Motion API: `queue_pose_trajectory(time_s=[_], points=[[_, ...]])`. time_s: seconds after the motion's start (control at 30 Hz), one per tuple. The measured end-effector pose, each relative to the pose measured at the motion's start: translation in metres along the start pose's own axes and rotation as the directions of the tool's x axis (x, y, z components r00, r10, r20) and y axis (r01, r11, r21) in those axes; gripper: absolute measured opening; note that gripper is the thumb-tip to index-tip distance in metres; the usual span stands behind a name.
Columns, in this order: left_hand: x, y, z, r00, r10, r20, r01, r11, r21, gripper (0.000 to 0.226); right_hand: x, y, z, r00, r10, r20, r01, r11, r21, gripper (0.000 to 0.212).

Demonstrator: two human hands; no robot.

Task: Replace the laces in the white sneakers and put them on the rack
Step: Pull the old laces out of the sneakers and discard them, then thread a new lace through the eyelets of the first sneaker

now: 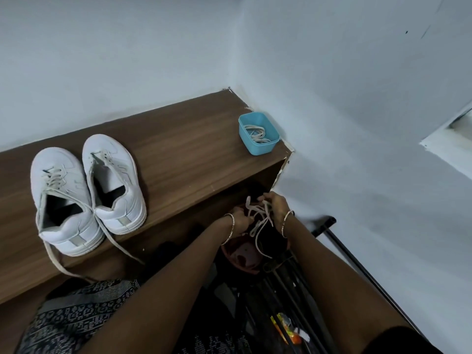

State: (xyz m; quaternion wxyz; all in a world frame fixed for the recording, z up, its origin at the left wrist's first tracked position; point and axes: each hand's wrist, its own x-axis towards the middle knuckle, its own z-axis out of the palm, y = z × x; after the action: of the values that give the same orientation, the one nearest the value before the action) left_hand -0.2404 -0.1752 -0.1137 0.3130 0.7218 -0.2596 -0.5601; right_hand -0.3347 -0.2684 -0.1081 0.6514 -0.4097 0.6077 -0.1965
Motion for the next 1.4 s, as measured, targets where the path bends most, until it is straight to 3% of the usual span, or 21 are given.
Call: queue_pose_trajectory(time_s=[0.07,0.2,0.43,0.63,0.73,0.83,0.97,1.13,1.3,1.4], points=[[-0.001,-0.001,-0.004,1.000,0.019,0.025,-0.021,0.995,0.096,0.033,0.005,0.000,-0.003,1.000,-0.010,-0.007,0.009,0.998,-0.057,0.029],[-0.007,-0.002,-0.016,1.000,-0.020,-0.020,0.022,0.991,0.128,0.016,-0.001,-0.002,-0.010,1.000,-0.019,-0.018,0.017,0.993,-0.118,0.025],[-0.034,0.000,-0.047,0.993,0.035,-0.112,-0.033,0.999,0.021,0.025,-0.019,-0.003,0.011,0.988,-0.140,-0.060,0.119,0.955,-0.272,0.017],[-0.072,-0.006,-0.090,0.957,0.115,-0.265,-0.153,0.980,-0.128,0.025,-0.066,-0.019,0.088,0.952,-0.291,0.097,0.305,0.925,-0.227,0.017],[-0.096,-0.019,-0.119,0.882,0.204,-0.425,-0.266,0.960,-0.092,0.022,-0.093,-0.025,0.134,0.904,-0.375,0.207,0.420,0.869,-0.260,0.022],[-0.122,-0.035,-0.154,0.743,0.271,-0.612,-0.311,0.949,0.042,0.020,-0.119,-0.026,0.179,0.856,-0.429,0.289,0.501,0.824,-0.263,0.023],[-0.154,-0.048,-0.183,0.717,0.285,-0.637,-0.363,0.932,0.008,0.015,-0.161,-0.026,0.219,0.772,-0.566,0.289,0.632,0.729,-0.261,0.018],[-0.196,-0.053,-0.211,0.595,0.316,-0.739,-0.485,0.874,-0.017,0.027,-0.190,-0.021,0.258,0.692,-0.648,0.320,0.714,0.680,-0.166,0.016],[-0.215,-0.080,-0.262,0.388,0.162,-0.907,-0.389,0.921,-0.002,0.019,-0.203,-0.019,0.289,0.624,-0.684,0.378,0.776,0.597,-0.202,0.014],[-0.216,-0.097,-0.284,0.339,0.088,-0.937,-0.285,0.958,-0.013,0.017,-0.206,-0.013,0.307,0.589,-0.676,0.442,0.805,0.539,-0.249,0.014]])
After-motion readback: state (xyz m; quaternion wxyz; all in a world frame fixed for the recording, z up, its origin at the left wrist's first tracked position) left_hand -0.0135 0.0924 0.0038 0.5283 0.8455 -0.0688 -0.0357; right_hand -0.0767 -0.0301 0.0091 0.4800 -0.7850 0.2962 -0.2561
